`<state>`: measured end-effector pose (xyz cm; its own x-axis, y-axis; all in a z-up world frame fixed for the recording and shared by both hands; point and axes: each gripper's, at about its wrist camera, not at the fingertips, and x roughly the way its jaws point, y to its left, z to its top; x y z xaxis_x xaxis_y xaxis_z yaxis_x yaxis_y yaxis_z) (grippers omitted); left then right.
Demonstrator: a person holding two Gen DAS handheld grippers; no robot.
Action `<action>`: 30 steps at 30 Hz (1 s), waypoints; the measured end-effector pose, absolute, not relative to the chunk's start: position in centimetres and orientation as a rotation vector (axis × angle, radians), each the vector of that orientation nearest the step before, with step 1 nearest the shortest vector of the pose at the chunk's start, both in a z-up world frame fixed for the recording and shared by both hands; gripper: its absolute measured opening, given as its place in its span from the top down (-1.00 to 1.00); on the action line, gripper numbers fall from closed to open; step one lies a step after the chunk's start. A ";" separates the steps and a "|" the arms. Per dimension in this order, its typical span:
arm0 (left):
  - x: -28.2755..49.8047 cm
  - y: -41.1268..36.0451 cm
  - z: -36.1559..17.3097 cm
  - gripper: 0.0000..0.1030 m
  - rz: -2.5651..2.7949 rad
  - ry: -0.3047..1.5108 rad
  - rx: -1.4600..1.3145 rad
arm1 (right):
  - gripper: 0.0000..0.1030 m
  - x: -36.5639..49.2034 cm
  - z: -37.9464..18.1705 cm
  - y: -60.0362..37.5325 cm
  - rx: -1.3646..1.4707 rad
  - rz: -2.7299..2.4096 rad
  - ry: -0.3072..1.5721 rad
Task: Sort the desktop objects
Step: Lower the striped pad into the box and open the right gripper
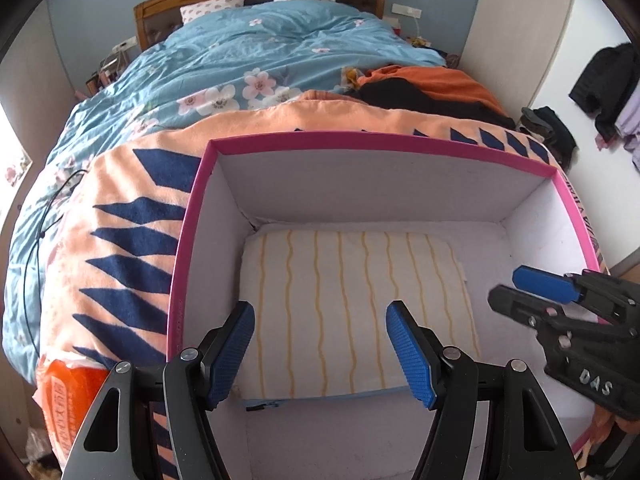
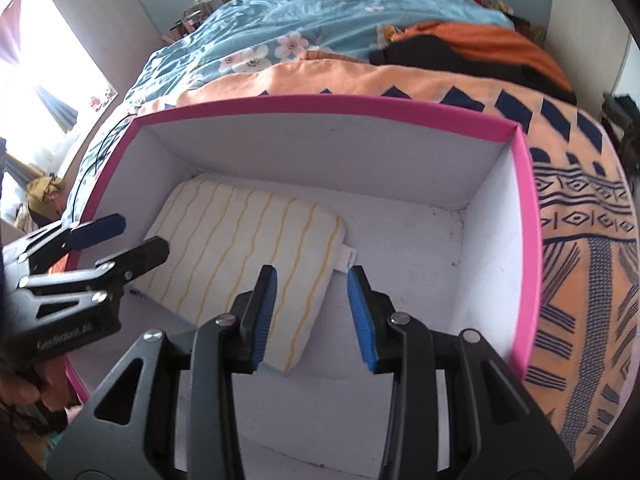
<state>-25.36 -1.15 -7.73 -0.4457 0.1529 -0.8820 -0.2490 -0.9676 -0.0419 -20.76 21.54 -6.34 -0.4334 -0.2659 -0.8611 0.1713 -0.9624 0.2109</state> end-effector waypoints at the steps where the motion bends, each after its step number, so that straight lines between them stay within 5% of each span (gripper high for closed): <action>1: -25.2 -1.0 -7.8 -0.37 2.481 0.148 -1.499 | 0.23 -20.3 -6.2 21.4 1.490 -2.461 -0.112; 13: -22.3 1.8 -9.9 -0.76 2.399 0.385 -1.574 | 0.20 -17.0 -5.7 21.3 1.355 -2.517 -0.013; 22: -19.9 1.7 -9.5 -0.93 2.411 0.283 -1.574 | 0.23 -17.3 -5.8 21.8 1.332 -2.466 0.042; 30: -18.4 -1.4 -6.6 -0.92 2.527 -0.034 -1.410 | 0.14 -15.5 -5.4 21.9 1.343 -2.399 0.012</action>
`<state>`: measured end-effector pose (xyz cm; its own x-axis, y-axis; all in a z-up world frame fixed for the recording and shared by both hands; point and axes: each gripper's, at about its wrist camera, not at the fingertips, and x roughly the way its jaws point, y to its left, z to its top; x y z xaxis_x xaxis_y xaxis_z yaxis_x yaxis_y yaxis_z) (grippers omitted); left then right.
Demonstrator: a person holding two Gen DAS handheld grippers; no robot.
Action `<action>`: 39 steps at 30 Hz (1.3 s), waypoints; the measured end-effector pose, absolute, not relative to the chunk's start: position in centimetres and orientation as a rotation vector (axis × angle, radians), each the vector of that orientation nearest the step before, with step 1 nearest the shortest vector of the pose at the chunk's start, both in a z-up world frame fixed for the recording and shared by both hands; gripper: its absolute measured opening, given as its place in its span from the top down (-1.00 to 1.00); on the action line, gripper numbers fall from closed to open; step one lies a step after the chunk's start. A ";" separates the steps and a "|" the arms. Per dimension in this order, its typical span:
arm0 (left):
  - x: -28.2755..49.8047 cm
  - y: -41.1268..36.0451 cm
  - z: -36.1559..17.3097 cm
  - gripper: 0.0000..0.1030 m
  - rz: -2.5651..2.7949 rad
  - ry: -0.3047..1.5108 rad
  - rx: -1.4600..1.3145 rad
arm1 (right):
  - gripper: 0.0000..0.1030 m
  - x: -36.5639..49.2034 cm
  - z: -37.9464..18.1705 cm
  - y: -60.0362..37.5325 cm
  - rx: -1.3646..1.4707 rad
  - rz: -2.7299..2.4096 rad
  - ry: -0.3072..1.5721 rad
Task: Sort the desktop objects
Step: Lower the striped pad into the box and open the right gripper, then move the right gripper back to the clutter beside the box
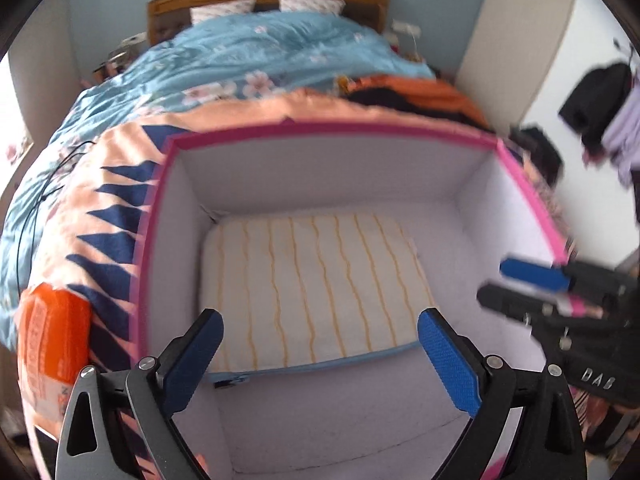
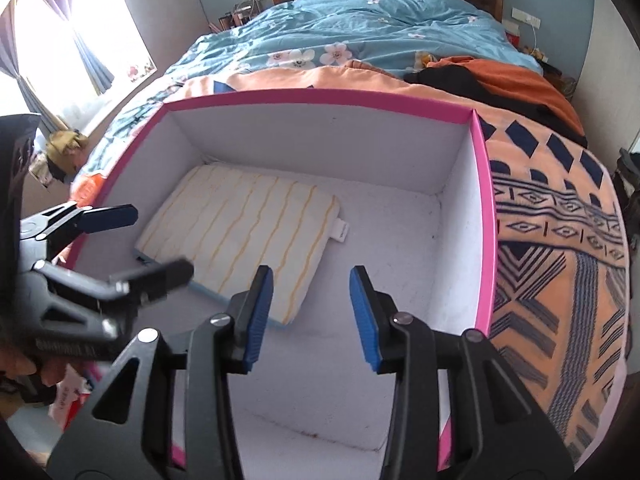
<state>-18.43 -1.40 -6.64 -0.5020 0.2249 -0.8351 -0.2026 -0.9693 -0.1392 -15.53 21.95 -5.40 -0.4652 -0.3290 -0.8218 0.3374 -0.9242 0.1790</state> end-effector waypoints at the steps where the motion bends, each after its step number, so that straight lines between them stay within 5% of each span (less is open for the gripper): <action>1: -18.3 -1.9 -6.2 -0.92 2.538 -0.053 -1.390 | 0.12 -15.2 -5.2 22.1 1.338 -2.393 -0.003; 10: -13.6 -6.3 -1.6 -0.92 2.606 -0.103 -1.241 | 0.10 -10.6 -1.9 22.4 1.239 -2.290 -0.089; 17: -8.3 -9.3 -2.9 -0.92 2.559 -0.167 -1.338 | -0.01 -5.2 -1.6 20.9 1.258 -2.061 -0.111; 31: -4.0 -8.9 -8.1 -0.92 2.442 -0.234 -1.531 | -0.01 1.1 -7.2 13.1 1.356 -1.892 0.351; 35: -3.7 -8.9 -8.5 -0.92 2.425 -0.240 -1.542 | 0.39 1.2 -8.4 12.3 1.355 -1.919 0.492; 37: -3.6 -8.8 -8.5 -0.92 2.419 -0.244 -1.543 | 0.78 1.1 -8.6 12.8 1.344 -1.942 0.512; 39: -3.6 -8.8 -8.3 -0.92 2.413 -0.244 -1.537 | 0.81 1.0 -8.1 13.4 1.338 -1.948 0.490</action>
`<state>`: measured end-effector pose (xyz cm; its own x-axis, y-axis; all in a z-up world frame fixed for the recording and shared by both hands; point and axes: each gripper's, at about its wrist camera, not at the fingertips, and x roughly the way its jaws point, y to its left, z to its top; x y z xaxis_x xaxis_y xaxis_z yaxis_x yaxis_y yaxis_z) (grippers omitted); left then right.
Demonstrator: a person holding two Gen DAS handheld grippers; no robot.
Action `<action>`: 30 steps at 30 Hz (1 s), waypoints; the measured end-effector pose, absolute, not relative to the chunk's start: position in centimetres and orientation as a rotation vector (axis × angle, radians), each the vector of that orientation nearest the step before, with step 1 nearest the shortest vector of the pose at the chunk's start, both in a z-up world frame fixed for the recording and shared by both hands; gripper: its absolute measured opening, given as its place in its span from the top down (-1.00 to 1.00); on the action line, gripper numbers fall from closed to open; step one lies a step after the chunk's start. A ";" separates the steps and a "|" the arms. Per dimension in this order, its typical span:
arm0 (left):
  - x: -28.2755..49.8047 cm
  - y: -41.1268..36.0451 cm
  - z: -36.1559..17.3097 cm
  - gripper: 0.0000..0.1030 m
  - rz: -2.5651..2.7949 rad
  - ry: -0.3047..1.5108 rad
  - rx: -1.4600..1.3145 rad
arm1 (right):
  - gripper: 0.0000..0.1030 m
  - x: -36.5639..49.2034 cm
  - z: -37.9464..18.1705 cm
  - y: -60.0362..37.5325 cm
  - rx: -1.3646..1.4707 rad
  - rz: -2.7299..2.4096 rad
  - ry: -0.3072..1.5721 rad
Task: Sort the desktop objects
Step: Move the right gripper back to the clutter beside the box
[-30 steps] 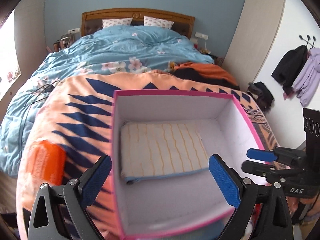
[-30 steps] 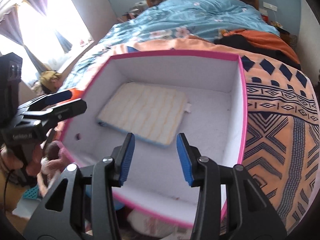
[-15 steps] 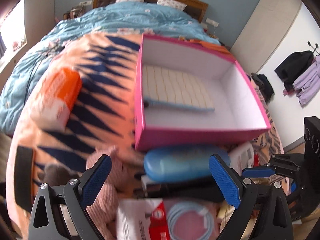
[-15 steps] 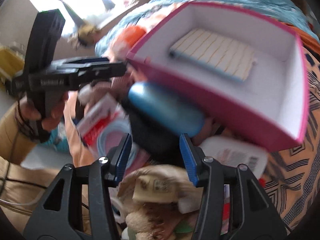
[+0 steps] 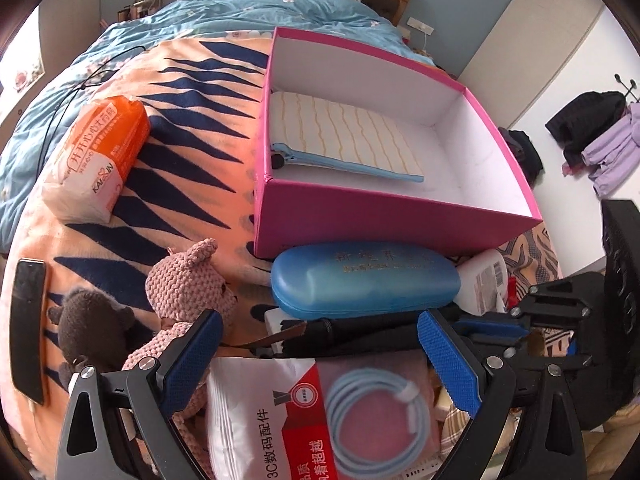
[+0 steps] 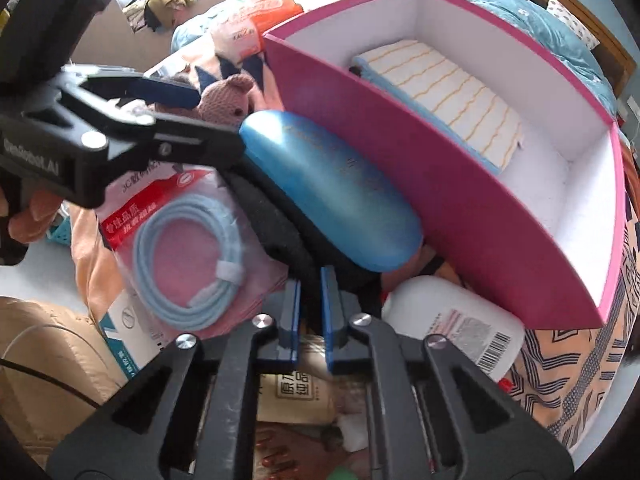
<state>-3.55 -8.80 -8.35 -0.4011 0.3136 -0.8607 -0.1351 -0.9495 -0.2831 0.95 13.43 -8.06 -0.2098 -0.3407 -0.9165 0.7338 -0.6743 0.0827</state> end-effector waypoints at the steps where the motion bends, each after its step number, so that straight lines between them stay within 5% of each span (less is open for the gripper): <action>1: -3.5 -8.8 -8.2 -0.92 2.410 -0.242 -1.533 | 0.83 0.9 -7.5 13.8 1.328 -1.949 0.469; 13: -3.3 -8.0 -7.0 -0.92 2.370 -0.269 -1.488 | 0.85 0.2 0.3 16.6 1.062 -2.069 0.433; 20: -3.3 -6.9 -7.9 -0.92 2.334 -0.242 -1.516 | 0.85 0.7 -2.6 16.2 1.067 -2.031 0.588; 30: -3.5 -5.9 -8.7 -0.92 2.196 -0.299 -1.540 | 0.83 3.1 -4.0 18.7 1.113 -1.985 0.579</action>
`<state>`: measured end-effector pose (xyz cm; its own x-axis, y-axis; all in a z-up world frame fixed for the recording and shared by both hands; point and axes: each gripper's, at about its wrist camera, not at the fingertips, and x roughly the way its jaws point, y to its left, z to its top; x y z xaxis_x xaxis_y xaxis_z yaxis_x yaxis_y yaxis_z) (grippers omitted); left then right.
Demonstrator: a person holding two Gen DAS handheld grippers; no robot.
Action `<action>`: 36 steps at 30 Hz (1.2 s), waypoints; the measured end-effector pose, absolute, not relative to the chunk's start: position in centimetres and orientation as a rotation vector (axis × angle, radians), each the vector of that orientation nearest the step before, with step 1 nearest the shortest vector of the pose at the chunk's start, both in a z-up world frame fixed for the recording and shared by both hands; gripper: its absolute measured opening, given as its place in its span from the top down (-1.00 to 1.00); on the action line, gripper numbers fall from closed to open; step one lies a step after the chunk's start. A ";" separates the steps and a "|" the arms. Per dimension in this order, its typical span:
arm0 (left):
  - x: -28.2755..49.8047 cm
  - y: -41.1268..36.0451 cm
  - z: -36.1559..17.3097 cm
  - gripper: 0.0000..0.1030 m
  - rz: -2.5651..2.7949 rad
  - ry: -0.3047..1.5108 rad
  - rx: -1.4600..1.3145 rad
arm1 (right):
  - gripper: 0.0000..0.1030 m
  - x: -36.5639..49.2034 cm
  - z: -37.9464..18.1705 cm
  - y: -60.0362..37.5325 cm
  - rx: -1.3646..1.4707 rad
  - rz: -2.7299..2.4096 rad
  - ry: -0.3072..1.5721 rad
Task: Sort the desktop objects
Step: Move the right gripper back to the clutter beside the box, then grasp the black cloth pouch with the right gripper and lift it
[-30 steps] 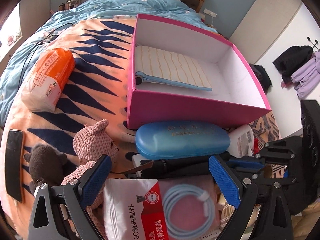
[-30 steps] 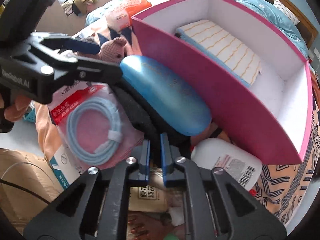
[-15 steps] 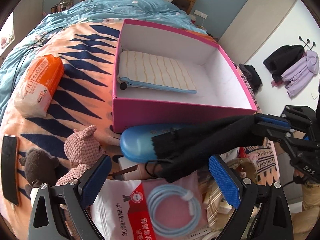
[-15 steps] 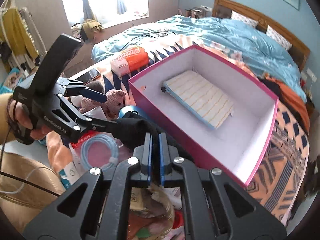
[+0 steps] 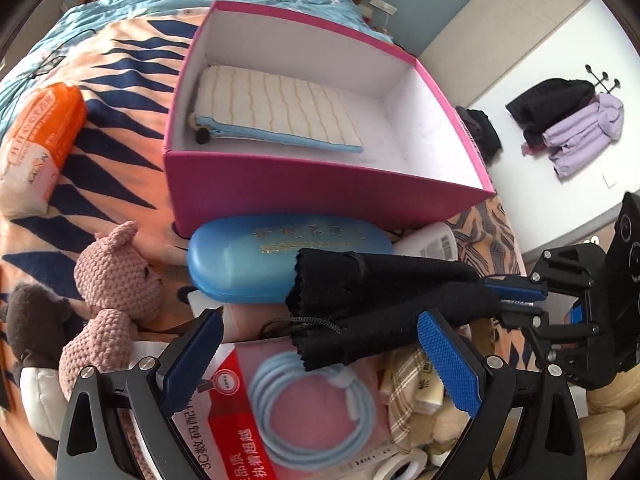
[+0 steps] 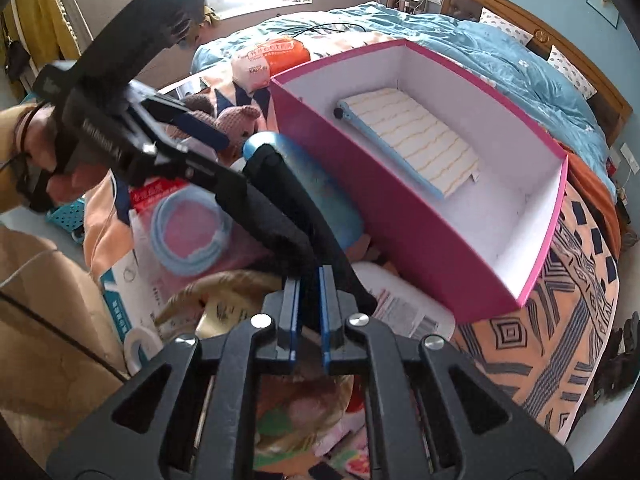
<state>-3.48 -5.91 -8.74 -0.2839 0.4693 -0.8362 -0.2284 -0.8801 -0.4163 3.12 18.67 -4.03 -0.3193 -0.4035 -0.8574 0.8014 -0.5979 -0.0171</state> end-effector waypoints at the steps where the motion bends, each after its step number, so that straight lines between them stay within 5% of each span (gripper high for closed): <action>1: -3.6 -5.8 -8.7 -0.92 2.186 -0.293 -1.535 | 0.78 3.4 -4.0 18.7 1.107 -1.983 0.586; 6: -3.8 -5.3 -8.6 -0.92 2.148 -0.287 -1.533 | 0.49 4.3 -3.8 19.9 1.135 -1.971 0.523; 11: -4.1 -5.2 -9.3 -0.92 2.127 -0.296 -1.552 | 0.23 3.2 -3.3 23.0 1.215 -1.990 0.221; 21: -4.0 -4.9 -9.2 -0.92 2.118 -0.269 -1.550 | 0.12 -0.9 -5.6 27.0 1.419 -2.014 -0.397; 28: -4.1 -5.5 -9.4 -0.92 2.115 -0.295 -1.549 | 0.12 -1.9 -8.3 27.4 1.554 -1.943 -0.515; 29: -4.1 -5.4 -9.4 -0.91 2.113 -0.288 -1.550 | 0.14 -1.8 -8.4 27.0 1.544 -1.923 -0.499; 31: -4.0 -4.9 -9.5 -0.85 2.103 -0.270 -1.547 | 0.87 -1.8 -8.2 26.1 1.521 -1.925 -0.420; 36: -3.6 -4.2 -10.0 -0.67 2.063 -0.260 -1.556 | 0.86 -1.6 -5.3 25.2 1.381 -2.059 -0.138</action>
<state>-3.57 -4.22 -9.96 -0.1897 0.5228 -0.8311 -0.3000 -0.8369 -0.4579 -1.65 25.25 -5.32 -0.2371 -0.5630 -0.7917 0.4524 -0.7852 0.4229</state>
